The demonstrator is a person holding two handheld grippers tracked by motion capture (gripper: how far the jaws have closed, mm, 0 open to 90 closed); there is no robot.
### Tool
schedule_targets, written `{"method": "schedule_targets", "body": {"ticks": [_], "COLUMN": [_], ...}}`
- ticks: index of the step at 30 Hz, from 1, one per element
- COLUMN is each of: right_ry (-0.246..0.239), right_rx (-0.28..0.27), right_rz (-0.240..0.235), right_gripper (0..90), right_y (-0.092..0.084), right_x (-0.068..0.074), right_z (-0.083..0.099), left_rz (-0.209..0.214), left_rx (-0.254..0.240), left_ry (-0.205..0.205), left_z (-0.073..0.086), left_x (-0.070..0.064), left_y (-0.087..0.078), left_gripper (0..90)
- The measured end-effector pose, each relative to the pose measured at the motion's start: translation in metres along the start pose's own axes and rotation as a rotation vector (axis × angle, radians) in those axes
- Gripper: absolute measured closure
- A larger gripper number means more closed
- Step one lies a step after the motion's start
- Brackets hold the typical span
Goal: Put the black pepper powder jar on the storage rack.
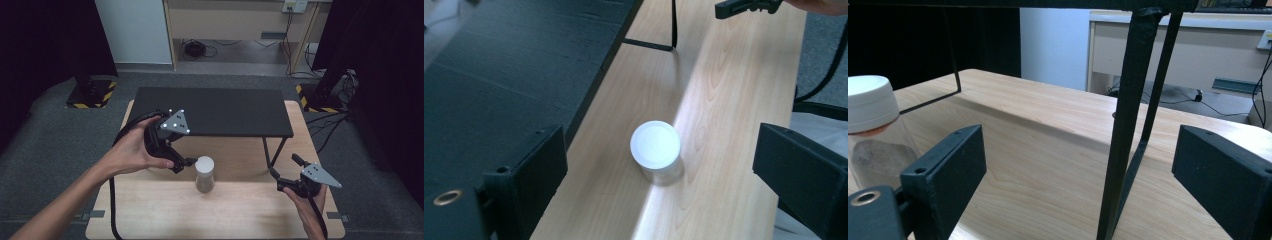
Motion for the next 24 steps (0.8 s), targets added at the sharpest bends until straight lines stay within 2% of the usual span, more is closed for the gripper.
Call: {"method": "schedule_targets", "body": {"ticks": [9,19,24], "right_ry": [0.011,0.015,0.015], "right_rx": [0.003,0.000,0.001], "right_rz": [-0.002,0.003,0.004], "right_gripper": [7.4,7.7,7.8], "right_y": [0.000,-0.002,-0.002], "right_x": [-0.002,-0.003,-0.003], "right_z": [0.001,0.001,0.001], "left_rz": [0.017,0.053,0.070], "left_rx": [0.006,0.030,0.053], "left_ry": [-0.006,-0.010,-0.017], "left_z": [-0.003,-0.006,-0.007], "left_x": [0.006,0.010,0.013], "left_y": [0.009,0.022,0.036], "left_gripper": [6.9,6.8,6.8]}}
Point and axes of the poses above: each handheld gripper's, and its own axes: y roughly forward along the jaws, z roughly out of its underside, x roughly to its left, the point moved 3 cm from there along y, roughly forward along the jaws, and after that the axes turned 9 degrees about y, right-handed, at the moved point
